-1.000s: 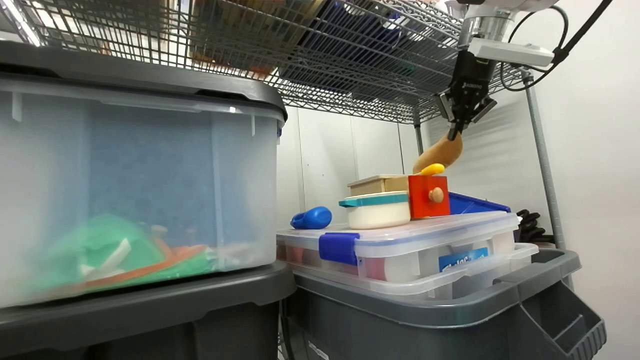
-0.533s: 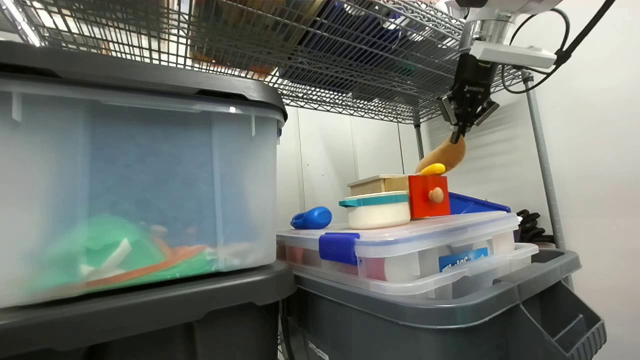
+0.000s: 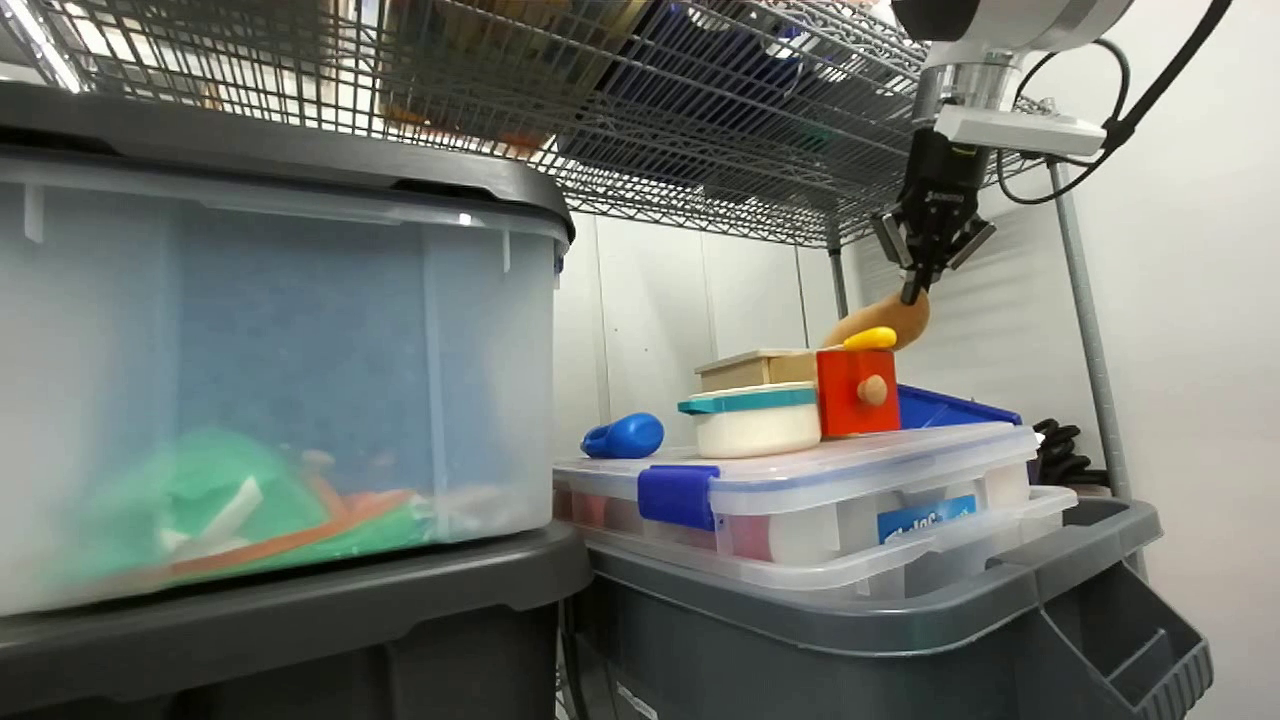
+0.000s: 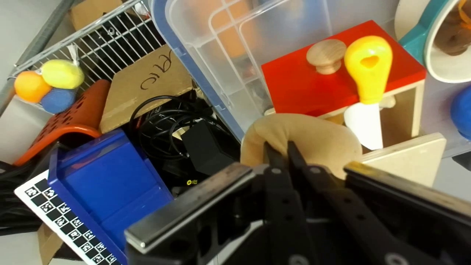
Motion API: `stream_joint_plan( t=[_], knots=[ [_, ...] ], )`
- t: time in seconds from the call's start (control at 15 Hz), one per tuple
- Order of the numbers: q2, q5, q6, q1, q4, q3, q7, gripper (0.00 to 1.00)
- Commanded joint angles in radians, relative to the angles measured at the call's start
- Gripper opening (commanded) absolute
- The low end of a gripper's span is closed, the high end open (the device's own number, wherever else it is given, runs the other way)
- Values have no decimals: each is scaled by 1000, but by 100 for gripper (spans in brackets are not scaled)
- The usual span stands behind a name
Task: Put the bread plushy in the drawer
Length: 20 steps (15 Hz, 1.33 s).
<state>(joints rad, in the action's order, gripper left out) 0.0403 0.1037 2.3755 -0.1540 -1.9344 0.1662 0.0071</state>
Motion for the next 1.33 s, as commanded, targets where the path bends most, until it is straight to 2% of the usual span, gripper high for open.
stream_joint_plan(
  t=[0.0, 0.13, 0.27, 1.27],
  knots=[
    [-47, -26, -27, 0, 58, -5, 32, 9],
    [-63, -32, -31, -1, 76, -5, 39, 2],
    [-68, -40, -35, -1, 93, -4, 44, 0],
    [-65, -67, -41, 15, 136, -21, 80, 1]
  ],
)
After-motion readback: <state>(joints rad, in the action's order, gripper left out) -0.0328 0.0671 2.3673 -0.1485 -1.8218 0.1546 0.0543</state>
